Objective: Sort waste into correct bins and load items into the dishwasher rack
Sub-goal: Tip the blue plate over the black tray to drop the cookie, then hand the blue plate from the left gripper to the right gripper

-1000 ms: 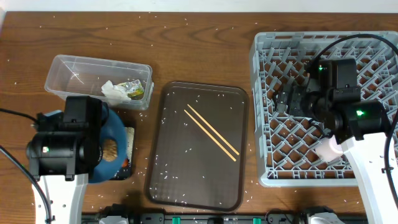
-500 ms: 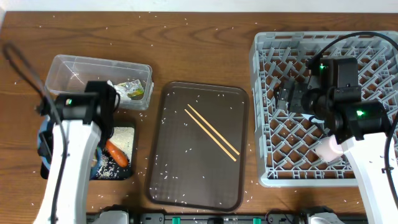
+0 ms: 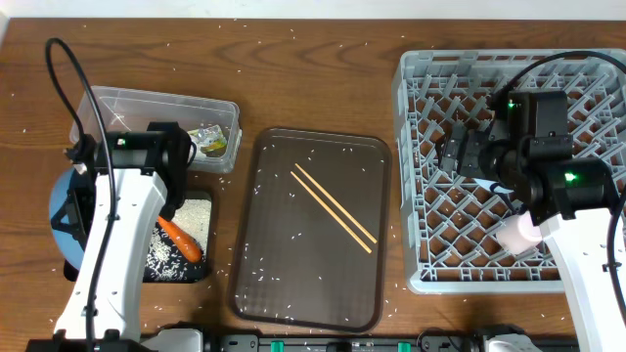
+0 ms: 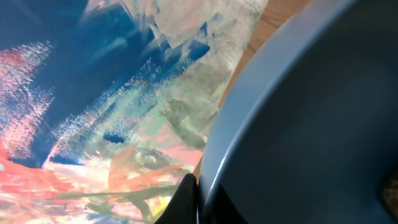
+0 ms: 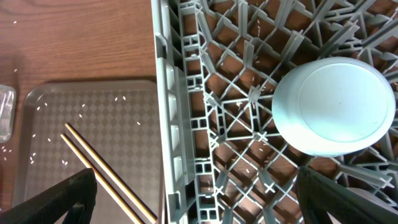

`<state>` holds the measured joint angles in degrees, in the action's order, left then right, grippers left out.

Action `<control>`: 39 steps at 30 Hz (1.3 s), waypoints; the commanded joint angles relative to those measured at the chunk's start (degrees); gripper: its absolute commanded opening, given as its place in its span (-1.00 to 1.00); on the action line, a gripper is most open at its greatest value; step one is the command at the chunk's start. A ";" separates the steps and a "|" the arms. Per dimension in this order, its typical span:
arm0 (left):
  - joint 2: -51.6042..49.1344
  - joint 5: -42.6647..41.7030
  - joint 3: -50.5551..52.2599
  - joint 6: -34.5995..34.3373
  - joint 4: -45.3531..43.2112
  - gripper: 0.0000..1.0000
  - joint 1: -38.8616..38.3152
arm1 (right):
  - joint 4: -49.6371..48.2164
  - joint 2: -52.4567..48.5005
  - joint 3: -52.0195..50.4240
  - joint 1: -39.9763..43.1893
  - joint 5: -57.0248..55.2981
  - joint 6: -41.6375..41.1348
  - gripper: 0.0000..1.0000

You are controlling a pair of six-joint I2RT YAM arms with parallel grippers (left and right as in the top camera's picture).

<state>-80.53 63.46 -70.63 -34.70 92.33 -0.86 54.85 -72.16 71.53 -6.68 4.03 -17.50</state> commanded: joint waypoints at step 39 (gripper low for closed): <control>11.47 -53.18 -11.23 18.23 -16.57 -0.88 -9.75 | -3.89 0.28 0.46 0.70 22.71 3.19 0.80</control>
<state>-72.62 33.95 -78.67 -22.87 79.83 -7.33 52.36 -72.16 71.53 -6.66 13.37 -17.06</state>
